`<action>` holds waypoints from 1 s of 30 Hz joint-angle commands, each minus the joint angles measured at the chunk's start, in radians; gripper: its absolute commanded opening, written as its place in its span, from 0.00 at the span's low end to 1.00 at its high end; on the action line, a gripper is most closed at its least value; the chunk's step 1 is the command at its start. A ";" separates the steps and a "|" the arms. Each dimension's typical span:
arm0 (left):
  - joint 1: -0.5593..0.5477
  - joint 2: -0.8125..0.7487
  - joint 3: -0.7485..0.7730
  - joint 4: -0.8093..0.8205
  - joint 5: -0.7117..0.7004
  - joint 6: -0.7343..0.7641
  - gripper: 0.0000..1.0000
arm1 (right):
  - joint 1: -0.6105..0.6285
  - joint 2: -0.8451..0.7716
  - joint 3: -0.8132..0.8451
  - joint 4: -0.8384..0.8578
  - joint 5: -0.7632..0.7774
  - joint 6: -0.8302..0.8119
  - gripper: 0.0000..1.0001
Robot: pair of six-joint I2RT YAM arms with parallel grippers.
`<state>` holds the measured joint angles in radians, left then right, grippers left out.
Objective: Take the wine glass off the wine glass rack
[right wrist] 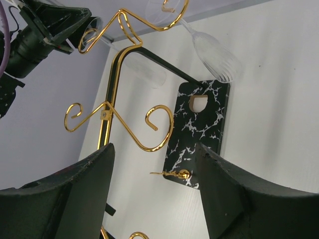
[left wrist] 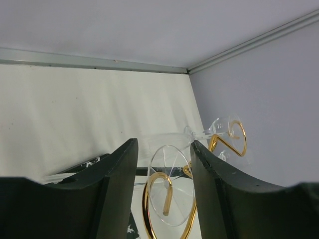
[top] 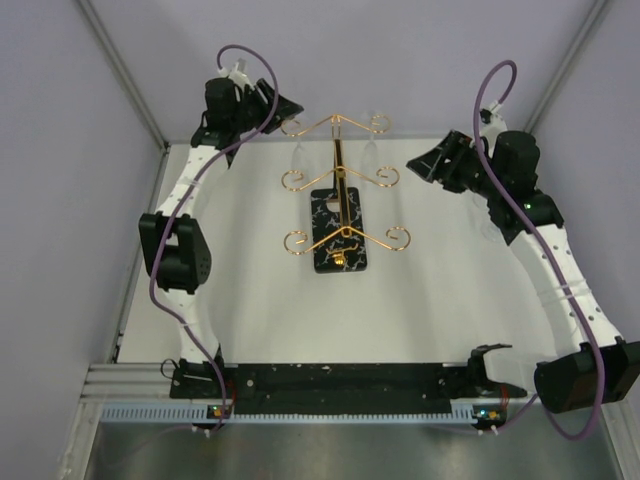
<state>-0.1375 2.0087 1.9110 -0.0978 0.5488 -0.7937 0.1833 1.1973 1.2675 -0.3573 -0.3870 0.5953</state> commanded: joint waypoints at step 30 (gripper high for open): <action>0.050 -0.013 0.077 0.083 0.290 0.005 0.51 | 0.016 -0.030 -0.057 0.063 -0.019 0.001 0.65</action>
<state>-0.0910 2.0087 1.9297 -0.0601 0.7815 -0.8009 0.1871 1.1938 1.2171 -0.3363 -0.3946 0.5964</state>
